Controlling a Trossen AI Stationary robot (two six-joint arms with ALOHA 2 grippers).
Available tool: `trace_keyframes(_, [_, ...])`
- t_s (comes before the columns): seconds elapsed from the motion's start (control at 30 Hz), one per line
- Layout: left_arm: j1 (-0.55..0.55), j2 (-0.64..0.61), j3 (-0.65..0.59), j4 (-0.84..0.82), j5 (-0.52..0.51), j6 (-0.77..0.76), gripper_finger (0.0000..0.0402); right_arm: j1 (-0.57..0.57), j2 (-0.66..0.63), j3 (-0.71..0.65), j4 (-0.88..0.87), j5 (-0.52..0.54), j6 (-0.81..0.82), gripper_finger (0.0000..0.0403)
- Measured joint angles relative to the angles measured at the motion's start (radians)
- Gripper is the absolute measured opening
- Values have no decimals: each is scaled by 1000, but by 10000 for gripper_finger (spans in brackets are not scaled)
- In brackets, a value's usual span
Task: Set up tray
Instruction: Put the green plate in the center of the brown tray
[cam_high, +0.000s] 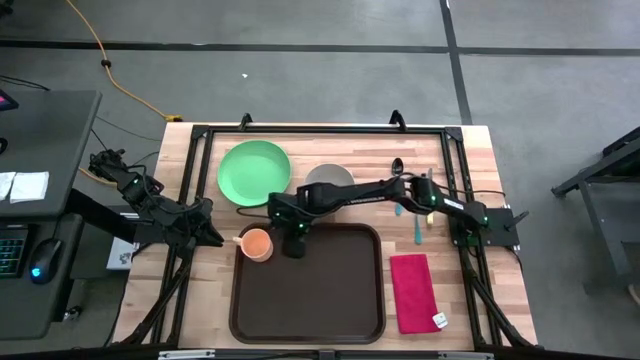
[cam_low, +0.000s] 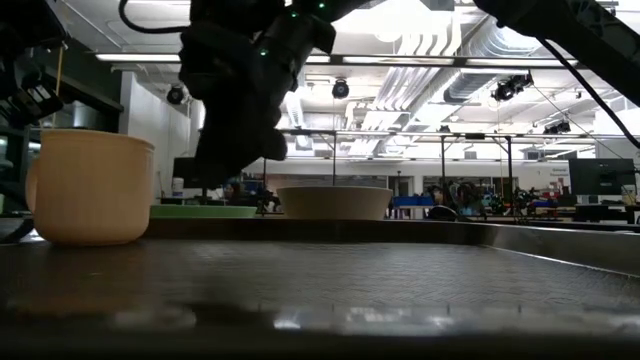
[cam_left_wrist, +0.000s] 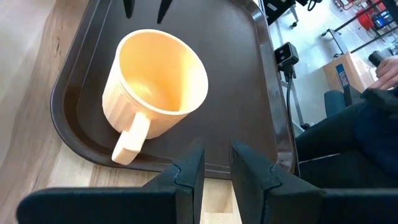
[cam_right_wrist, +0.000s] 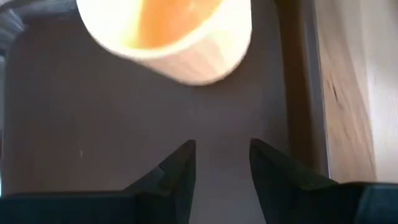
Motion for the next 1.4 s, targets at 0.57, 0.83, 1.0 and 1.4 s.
trace_keyframes(0.57, [0,0,0,13,5,0,104,-6,-115,0,-87,33,27,129])
trace_keyframes(0.83, [0,0,0,26,5,37,104,-6,-190,0,-85,122,62,129])
trace_keyframes(1.0, [0,0,0,85,4,96,104,-6,-234,0,-80,174,70,129])
trace_keyframes(1.4, [0,0,0,150,-82,226,104,-7,-324,0,-105,206,61,129])
